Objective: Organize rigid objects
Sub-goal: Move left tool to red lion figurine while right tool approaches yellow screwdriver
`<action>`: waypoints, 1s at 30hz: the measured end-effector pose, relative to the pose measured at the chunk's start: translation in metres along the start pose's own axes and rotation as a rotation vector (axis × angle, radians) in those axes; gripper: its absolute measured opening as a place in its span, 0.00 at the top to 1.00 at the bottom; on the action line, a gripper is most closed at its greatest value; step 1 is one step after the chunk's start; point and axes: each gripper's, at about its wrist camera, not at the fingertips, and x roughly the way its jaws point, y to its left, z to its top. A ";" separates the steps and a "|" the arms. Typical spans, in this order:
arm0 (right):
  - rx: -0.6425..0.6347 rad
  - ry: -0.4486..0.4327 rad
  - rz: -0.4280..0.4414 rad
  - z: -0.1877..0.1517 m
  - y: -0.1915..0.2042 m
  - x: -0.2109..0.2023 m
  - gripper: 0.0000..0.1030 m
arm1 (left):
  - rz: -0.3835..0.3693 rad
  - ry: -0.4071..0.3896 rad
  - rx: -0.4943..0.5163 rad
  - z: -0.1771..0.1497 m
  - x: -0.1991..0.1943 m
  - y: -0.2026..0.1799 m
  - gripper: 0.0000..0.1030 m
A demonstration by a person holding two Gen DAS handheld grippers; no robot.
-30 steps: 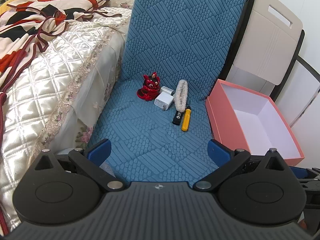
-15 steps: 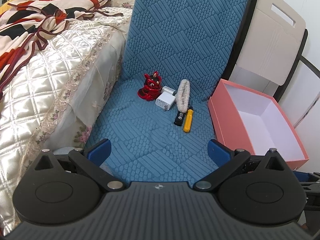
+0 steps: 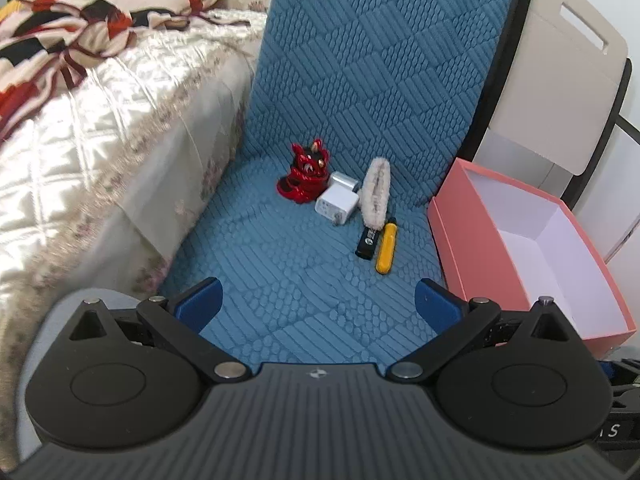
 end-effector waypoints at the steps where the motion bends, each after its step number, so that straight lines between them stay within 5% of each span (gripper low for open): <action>1: -0.006 0.005 -0.002 0.000 0.001 0.004 0.06 | -0.001 0.003 0.004 0.000 0.005 0.000 0.00; 18: -0.045 -0.042 0.028 0.020 0.018 0.060 0.11 | 0.071 -0.028 -0.051 0.018 0.079 0.029 0.00; 30: -0.086 -0.093 0.018 0.036 0.033 0.097 0.11 | 0.100 -0.085 0.027 0.061 0.124 0.031 0.00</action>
